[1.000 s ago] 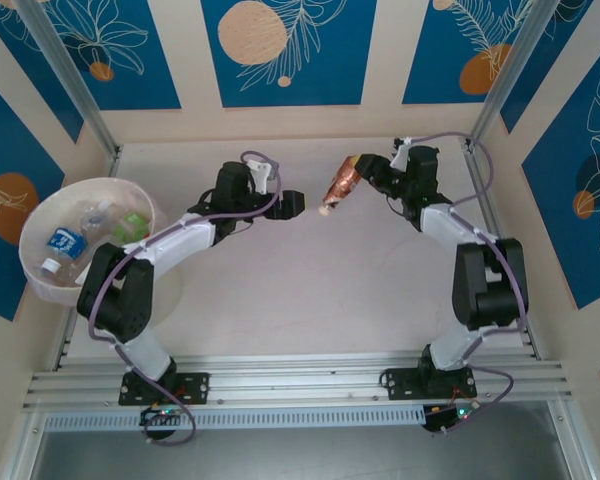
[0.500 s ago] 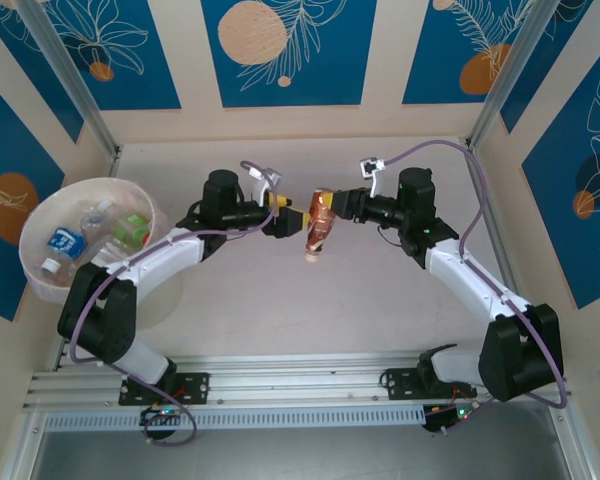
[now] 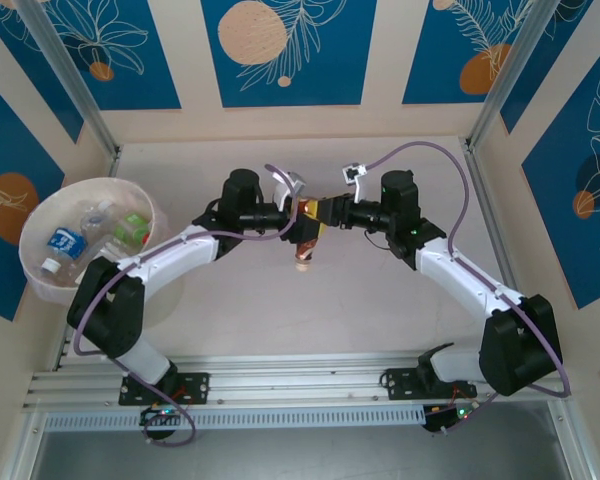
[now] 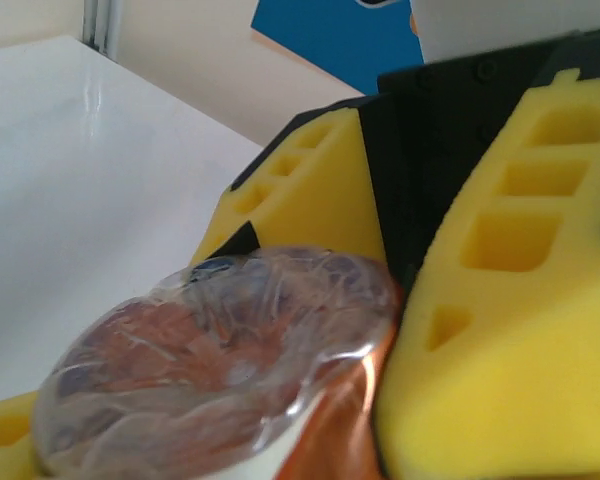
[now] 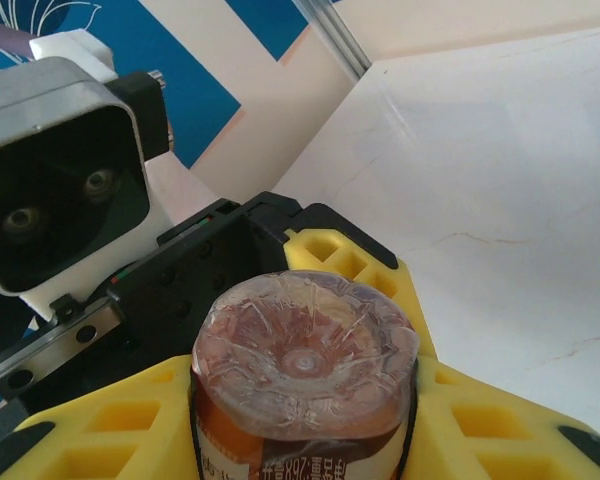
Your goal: Put the plastic bottles in the bin
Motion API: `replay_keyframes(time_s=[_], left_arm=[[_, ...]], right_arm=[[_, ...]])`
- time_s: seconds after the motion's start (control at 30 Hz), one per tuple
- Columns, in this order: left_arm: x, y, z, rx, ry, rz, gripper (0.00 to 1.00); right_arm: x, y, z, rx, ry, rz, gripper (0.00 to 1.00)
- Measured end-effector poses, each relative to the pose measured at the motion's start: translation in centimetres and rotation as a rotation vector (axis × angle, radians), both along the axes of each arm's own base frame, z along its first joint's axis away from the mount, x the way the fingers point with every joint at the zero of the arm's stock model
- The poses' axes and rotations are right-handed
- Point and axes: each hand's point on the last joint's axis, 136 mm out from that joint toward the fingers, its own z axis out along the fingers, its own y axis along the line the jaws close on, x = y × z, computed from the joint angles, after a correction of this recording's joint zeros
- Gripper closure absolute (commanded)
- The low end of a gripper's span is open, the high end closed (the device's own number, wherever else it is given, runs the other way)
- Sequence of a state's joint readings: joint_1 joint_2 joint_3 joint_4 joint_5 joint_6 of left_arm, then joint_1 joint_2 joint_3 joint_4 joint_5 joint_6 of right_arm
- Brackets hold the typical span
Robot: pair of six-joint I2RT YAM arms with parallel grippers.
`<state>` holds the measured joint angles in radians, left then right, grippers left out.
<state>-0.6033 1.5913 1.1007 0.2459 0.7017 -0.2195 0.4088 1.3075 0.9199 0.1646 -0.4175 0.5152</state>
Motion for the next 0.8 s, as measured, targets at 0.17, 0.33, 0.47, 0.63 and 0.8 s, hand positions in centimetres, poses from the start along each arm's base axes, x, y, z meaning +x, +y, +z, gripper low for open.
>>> replay_keyframes(time_s=[0.17,0.33,0.47,0.63,0.8], left_arm=[[0.7,-0.1,-0.4,0.025,-0.021,0.039,0.25],[1.2,-0.1,-0.4,0.030,-0.027,0.073,0.39],[1.4,-0.1,-0.5,0.036,-0.029,0.093,0.47],[2.5,0.3,-0.7,0.058,-0.045,0.163,0.52],[3.4,0.9,-1.2,0.086,-0.047,0.224,0.55]], right_arm=[[-0.1,0.4,0.8,0.011,-0.011,0.009,0.58],[0.3,0.2,0.6,0.006,-0.011,-0.008,0.52],[0.3,0.1,0.7,0.008,-0.011,-0.008,0.40],[0.7,-0.2,1.3,0.025,0.009,-0.024,0.23],[1.0,-0.8,2.0,0.051,0.031,-0.065,0.14]])
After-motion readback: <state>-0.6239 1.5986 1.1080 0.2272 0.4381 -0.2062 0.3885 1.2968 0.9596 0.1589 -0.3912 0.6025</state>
